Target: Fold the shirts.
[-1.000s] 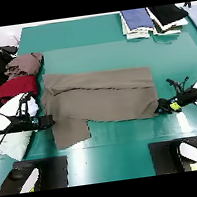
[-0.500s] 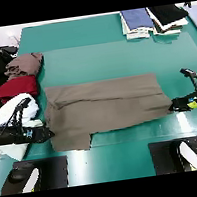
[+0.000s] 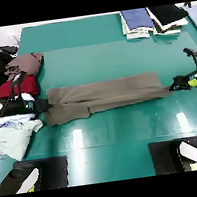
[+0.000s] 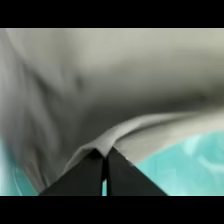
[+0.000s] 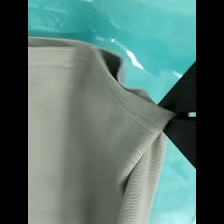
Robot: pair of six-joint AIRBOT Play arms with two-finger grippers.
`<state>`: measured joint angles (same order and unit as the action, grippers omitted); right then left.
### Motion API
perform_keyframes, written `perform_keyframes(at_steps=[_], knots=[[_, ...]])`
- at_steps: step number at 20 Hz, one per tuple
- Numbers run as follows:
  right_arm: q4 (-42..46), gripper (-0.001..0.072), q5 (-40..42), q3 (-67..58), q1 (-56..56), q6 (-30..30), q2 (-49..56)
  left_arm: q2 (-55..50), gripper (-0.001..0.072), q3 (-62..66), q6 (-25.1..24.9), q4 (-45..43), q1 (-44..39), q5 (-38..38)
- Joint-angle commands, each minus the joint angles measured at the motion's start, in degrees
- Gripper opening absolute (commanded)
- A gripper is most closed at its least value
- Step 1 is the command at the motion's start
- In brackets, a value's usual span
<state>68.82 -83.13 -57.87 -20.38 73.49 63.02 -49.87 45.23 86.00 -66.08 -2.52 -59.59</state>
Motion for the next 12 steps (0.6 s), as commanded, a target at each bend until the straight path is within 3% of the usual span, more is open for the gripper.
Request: perform_keyframes(at_steps=[1, 4, 5, 6, 7, 11, 12], knots=[[-4.37, 0.0013, 1.4, -7.34, 0.07, 0.07, 9.97, -11.1, 0.0025, 5.57, -2.43, -0.74, 0.07, 8.09], [-8.81, 0.0014, 4.09, -10.38, 0.07, 0.09, 15.63, -16.35, 0.0025, 8.13, -2.49, 0.94, 0.07, 12.31], [-10.54, 0.0061, 5.77, -10.91, 0.07, 0.04, 16.81, -17.53, 0.0028, 8.83, -2.54, 2.23, 0.07, 13.05], [-12.02, 0.0322, 7.74, -11.52, 0.07, 0.04, 17.9, -18.49, 0.0178, 9.55, -2.97, 3.28, 0.07, 12.96], [-13.44, 0.0466, 8.92, -12.35, 0.07, 0.02, 18.88, -19.19, 0.048, 10.16, -3.17, 4.61, 0.07, 12.87], [-13.64, 0.0466, 6.49, -13.4, -2.32, -3.48, 19.85, -19.47, 0.048, 12.74, -4.0, 4.74, 0.07, 10.08], [-13.62, 0.0466, 5.55, -12.28, -3.89, -4.44, 19.85, -19.47, 0.0319, 13.09, -4.0, 4.98, -0.02, 8.98]])
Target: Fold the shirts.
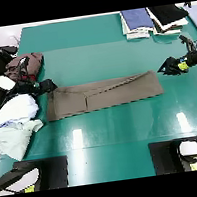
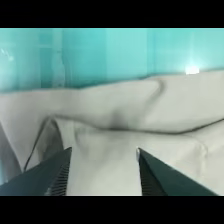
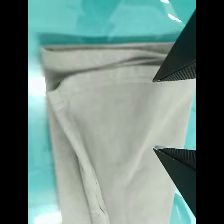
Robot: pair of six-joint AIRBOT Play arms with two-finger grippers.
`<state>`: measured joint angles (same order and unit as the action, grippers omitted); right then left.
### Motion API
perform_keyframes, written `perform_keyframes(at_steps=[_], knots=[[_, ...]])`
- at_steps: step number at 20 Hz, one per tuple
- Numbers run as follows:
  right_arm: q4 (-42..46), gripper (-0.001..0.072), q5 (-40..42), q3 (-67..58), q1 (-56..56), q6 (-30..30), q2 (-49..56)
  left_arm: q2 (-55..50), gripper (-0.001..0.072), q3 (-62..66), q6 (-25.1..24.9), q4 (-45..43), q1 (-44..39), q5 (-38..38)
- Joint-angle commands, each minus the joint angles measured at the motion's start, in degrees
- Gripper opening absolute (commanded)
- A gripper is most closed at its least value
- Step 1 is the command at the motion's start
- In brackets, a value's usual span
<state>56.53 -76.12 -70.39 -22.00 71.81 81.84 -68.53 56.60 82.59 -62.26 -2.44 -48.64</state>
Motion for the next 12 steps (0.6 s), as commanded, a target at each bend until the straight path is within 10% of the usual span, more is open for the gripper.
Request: perform_keyframes(at_steps=[1, 2, 12], knots=[[-1.38, 0.0502, -1.64, 1.62, -4.09, -3.39, 1.03, -0.81, 0.0108, 1.73, -0.61, 1.4, -0.09, -2.73], [-1.53, 0.0539, -1.01, 3.54, -6.14, -4.07, 1.09, -0.81, 0.0026, 1.73, -0.59, 1.42, -0.09, -3.32], [-6.45, 0.0505, 1.68, 5.81, -0.33, -5.03, 13.38, -5.33, 0.0024, 1.81, 2.93, 4.98, -12.66, 1.2]])
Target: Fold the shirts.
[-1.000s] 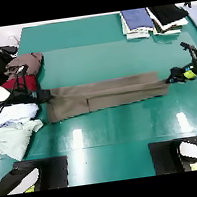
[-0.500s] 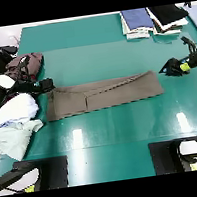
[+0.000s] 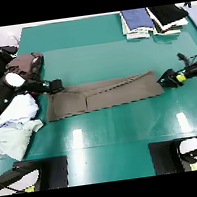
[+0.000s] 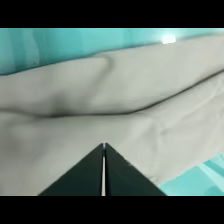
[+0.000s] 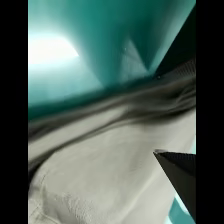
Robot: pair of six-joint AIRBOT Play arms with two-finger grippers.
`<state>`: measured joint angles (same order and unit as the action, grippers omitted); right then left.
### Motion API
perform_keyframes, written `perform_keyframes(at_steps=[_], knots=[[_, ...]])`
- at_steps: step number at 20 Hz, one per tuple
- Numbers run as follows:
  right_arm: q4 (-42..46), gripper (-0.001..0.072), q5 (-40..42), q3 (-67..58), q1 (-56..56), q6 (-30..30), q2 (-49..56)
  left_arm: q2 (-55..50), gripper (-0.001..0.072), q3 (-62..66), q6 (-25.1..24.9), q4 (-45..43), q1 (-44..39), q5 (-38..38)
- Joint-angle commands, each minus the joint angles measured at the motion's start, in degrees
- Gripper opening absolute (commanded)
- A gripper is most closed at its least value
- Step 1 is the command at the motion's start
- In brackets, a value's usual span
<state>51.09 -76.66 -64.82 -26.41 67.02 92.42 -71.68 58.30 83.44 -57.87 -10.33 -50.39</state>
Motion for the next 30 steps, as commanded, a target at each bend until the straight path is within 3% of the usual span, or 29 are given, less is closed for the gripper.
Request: perform_keyframes(at_steps=[1, 4, 5, 9, 16, 24, 30], knots=[[-1.62, 0.0443, 2.34, 0.22, 5.62, -0.98, 2.93, -3.63, 0.0024, 0.28, 2.08, 1.2, -6.78, 4.83], [-1.66, 0.0035, 0.63, -3.02, 7.5, -1.79, 2.16, -9.77, 0.0024, 4.42, 2.05, 2.21, -11.96, 6.34], [-2.14, 0.0013, -0.85, -4.66, 7.52, -2.21, 0.94, -12.15, 0.0024, 6.75, 2.05, 2.25, -13.51, 6.19], [-8.74, 0.0013, -7.74, -12.85, 9.49, -1.97, -6.97, -23.06, 0.0024, 18.01, 2.08, 2.73, -18.8, 5.57], [-11.61, 0.0012, -5.84, -24.26, 22.45, 4.13, -17.38, -31.61, 0.0024, 25.9, 2.12, 3.23, -22.25, 4.7], [-12.57, 0.0013, -3.3, -33.05, 36.61, 7.67, -13.64, -31.26, 0.0024, 27.26, 2.29, 2.97, -20.55, 1.77], [-15.76, 0.0013, 3.74, -33.77, 48.92, 8.41, -8.66, -15.43, 0.0024, 29.03, 3.54, -3.08, -5.57, -3.48]])
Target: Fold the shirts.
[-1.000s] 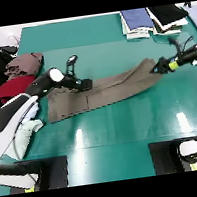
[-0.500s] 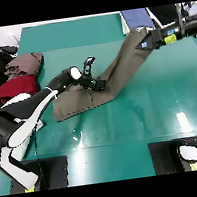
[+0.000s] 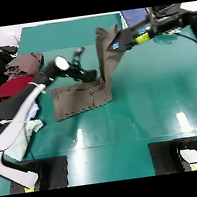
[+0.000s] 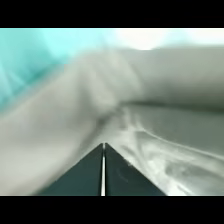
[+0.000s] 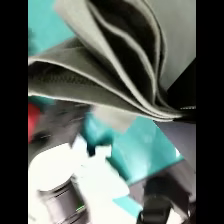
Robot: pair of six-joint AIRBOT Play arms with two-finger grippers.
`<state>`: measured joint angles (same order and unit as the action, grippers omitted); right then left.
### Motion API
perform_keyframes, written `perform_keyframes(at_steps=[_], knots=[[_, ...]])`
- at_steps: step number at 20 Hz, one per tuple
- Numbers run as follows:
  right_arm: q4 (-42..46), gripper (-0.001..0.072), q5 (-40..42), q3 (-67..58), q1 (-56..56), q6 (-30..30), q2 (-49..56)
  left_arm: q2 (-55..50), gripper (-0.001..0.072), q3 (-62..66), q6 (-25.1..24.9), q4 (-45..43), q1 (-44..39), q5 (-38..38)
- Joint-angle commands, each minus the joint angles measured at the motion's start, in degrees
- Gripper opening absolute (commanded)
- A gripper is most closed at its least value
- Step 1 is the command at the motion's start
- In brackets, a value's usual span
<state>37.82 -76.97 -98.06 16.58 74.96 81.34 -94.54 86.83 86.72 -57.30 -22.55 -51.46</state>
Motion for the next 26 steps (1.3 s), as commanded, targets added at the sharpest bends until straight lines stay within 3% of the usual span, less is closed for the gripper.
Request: perform_keyframes(at_steps=[1, 4, 6, 8, 9, 10, 11, 18, 19, 20, 26], knots=[[-4.04, 0.0013, 6.99, -0.55, 9.33, -0.26, 4.09, 11.37, 0.0024, 0.5, 0.24, -5.51, 9.73, -2.6], [-5.55, 0.0025, 20.13, -0.55, 20.9, -5.46, 10.29, 22.47, 0.0025, 0.5, 0.28, -11.02, 18.01, -2.64], [-5.29, 0.0423, 30.16, -1.51, 27.34, -7.65, 14.91, 27.06, 0.0025, 0.5, 0.26, -11.8, 21.57, -3.65], [-4.0, 0.0428, 29.7, -5.99, 29.29, -7.69, 18.56, 29.14, 0.0024, 0.46, 0.24, -11.82, 23.19, -5.42], [-1.33, 0.041, 27.93, -7.56, 28.81, -7.54, 18.88, 29.31, 0.0024, 0.42, 0.22, -12.11, 23.19, -6.49], [1.79, 0.0345, 25.59, -8.17, 27.74, -6.58, 18.47, 29.29, 0.0024, 0.39, 0.22, -11.91, 23.15, -7.63], [4.98, 0.0344, 23.17, -7.41, 25.99, -5.49, 17.27, 29.18, 0.0024, 0.2, 0.0, -11.89, 22.8, -8.26], [12.24, 0.0349, 14.51, 18.88, 3.91, -0.52, 5.62, 28.83, 0.0024, -2.25, -2.19, -11.72, 16.79, -6.45], [12.15, 0.0411, 15.19, 22.4, 0.94, -0.5, 5.33, 28.83, 0.0024, -2.25, -2.23, -11.74, 16.09, -6.34], [11.21, 0.0563, 16.26, 25.62, -1.9, -0.5, 5.66, 28.83, 0.0024, -2.25, -2.71, -11.3, 15.72, -6.32], [-5.29, 0.0579, 17.07, 28.94, -3.39, -4.44, 16.7, 28.83, 0.0025, -2.27, -3.23, -11.28, 15.39, -6.12]])
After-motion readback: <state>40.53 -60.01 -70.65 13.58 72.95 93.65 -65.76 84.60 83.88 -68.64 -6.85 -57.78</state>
